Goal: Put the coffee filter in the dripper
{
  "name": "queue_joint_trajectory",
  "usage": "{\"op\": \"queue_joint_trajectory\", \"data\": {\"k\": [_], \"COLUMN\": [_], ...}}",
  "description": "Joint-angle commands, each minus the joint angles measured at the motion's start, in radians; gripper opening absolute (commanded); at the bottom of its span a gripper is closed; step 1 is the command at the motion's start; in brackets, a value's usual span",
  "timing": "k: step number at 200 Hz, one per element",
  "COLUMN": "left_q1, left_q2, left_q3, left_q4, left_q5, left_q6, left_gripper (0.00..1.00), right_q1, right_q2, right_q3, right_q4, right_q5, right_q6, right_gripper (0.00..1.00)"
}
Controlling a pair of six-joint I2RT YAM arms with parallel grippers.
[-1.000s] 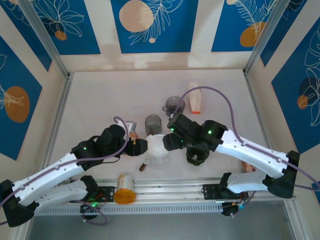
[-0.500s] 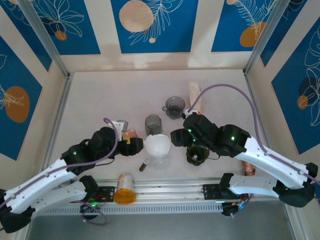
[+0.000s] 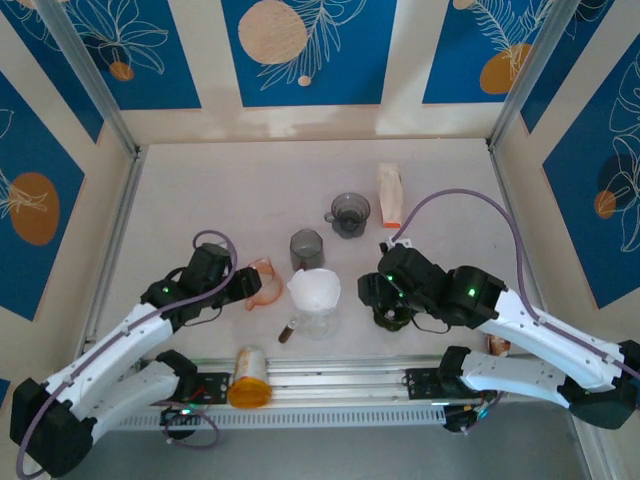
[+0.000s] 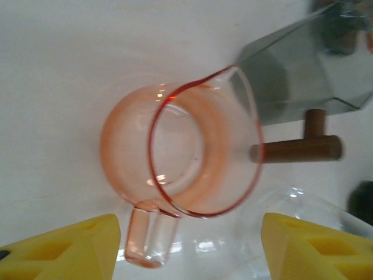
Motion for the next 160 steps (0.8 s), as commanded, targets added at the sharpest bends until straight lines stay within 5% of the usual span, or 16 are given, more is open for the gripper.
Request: {"op": "queue_joint_trajectory", "data": {"k": [1,58,160], "left_q1": [0.03,0.075,0.077], "left_q2": [0.031,0.145,0.225], "left_q3": [0.004,0.016,0.042], "left_q4": [0.067,0.133,0.059], "left_q5": [-0.062,-0.101,-0.113], "left_q6": [-0.002,-0.004,0.002], "left_gripper": [0.6,0.54,0.27], "right_q1": [-0.003,-0.001,0.037], "right_q2": [-0.037,-0.084,-0.138], "right_q3": [-0.043,-0.168,-0.336], "right_q4": [-0.001,0.039,0.177], "right_q5": [-0.03,-0.104,-0.223], "right_q6": [0.049,0.086,0.104], "right_gripper": [0.68,0.68,0.67]}}
